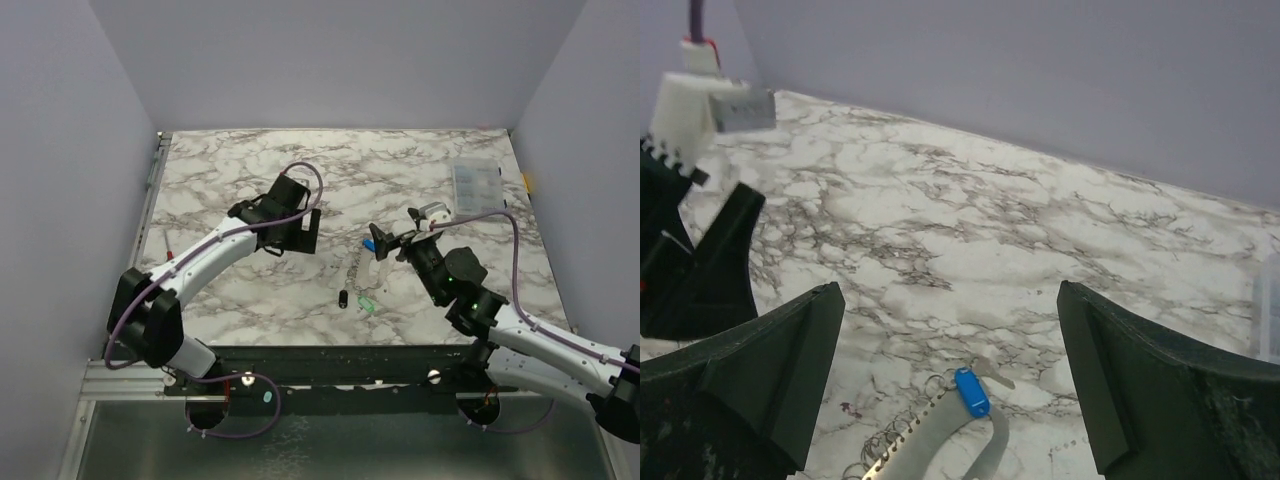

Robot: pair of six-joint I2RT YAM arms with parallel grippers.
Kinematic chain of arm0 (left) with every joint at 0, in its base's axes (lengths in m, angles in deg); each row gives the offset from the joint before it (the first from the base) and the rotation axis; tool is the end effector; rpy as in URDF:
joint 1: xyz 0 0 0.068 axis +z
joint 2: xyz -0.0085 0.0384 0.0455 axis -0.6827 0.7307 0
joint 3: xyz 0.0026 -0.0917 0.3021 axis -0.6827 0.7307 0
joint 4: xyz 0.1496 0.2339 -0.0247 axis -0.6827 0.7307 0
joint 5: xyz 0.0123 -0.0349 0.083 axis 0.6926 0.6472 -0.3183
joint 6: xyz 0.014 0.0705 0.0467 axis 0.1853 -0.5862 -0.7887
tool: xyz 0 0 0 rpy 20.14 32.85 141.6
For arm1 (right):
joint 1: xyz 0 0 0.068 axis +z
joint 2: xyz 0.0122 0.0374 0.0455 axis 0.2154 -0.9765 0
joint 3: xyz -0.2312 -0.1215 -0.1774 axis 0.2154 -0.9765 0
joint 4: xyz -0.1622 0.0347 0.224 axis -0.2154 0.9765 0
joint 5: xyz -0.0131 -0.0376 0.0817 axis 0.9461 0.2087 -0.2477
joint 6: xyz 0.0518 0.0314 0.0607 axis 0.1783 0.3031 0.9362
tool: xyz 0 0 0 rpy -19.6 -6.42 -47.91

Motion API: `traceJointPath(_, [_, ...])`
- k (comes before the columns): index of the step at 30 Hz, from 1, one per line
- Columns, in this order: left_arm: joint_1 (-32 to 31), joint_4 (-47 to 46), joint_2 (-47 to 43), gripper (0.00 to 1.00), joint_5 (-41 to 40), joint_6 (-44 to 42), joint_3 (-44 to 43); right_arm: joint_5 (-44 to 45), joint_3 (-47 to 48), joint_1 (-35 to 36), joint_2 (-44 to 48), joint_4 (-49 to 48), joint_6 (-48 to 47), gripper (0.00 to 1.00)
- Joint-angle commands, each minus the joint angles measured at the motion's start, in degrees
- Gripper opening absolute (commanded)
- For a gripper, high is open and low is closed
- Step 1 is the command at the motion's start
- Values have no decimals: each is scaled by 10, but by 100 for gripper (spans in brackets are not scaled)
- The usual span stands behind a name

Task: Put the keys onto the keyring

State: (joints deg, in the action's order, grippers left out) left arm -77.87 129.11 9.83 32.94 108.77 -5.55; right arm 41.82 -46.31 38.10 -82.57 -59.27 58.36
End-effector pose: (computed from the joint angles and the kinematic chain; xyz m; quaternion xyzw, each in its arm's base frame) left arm 0.2867 -0.1981 0.2449 0.1076 0.9642 -0.1094 0.2163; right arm 0.1670 0.1491 0.3321 -0.1500 0.6562 0.1365 0.7268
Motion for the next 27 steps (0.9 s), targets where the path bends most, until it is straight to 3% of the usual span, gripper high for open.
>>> traceJointPath(1, [6, -3, -89, 99, -178, -55, -23, -28, 18, 0, -20, -49, 0, 100])
traceJointPath(5, [7, -86, -193, 99, -281, -81, 15, -61, 27, 0, -29, -46, 11, 100])
traceJointPath(12, [8, -264, -373, 99, -382, -132, 162, -120, 31, 0, -28, -55, 21, 100])
traceJointPath(17, [8, -309, -412, 99, -439, -164, 220, -130, 7, 0, -15, -122, 45, 100])
traceJointPath(27, [8, -310, -432, 99, -409, -165, 241, -156, 1, 1, -36, -153, 48, 100])
